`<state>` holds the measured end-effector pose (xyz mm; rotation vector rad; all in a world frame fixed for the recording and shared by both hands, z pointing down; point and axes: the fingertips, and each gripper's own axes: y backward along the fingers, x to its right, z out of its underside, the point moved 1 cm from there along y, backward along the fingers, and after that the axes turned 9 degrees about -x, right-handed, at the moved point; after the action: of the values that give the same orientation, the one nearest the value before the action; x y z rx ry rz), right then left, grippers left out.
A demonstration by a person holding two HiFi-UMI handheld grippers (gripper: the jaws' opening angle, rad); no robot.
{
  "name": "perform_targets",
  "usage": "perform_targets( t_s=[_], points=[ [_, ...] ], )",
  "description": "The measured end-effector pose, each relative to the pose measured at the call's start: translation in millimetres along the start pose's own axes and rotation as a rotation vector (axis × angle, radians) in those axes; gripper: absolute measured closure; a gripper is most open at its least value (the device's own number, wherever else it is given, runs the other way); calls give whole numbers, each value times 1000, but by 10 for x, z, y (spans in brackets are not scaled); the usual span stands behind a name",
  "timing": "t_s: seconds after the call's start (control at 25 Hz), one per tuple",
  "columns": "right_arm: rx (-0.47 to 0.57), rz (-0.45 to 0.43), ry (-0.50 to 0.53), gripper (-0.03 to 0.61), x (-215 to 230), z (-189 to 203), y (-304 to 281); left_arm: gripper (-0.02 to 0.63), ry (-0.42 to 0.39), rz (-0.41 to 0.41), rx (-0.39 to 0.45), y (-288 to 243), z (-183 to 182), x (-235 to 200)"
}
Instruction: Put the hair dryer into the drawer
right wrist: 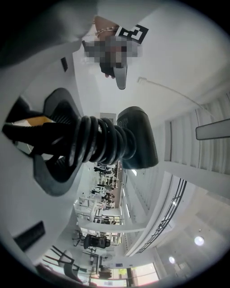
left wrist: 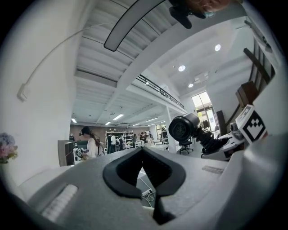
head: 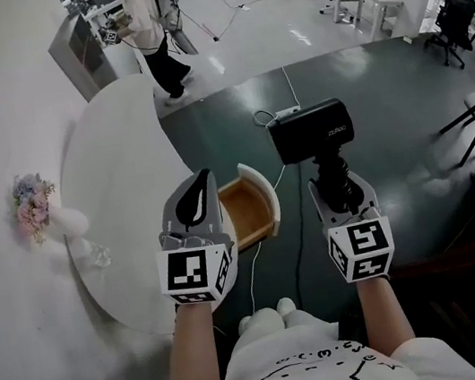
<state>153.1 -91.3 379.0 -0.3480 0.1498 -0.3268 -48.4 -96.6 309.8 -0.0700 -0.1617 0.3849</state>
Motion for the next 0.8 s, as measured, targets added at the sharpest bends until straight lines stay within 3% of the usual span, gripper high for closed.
perform_targets(
  t_s=[0.36,0.6,0.8],
  points=[
    [-55,-65,-12,383,-217,11,-392,601,42,-65,-53,-13,222,-389],
    [-62,-67,14,383,-451,-129,-588,601,114,-114,-58,72,341,-866],
    [-69,-45,14,383,-547,-186,-725,601,126,-104,-54,46,424,-1077]
  ],
)
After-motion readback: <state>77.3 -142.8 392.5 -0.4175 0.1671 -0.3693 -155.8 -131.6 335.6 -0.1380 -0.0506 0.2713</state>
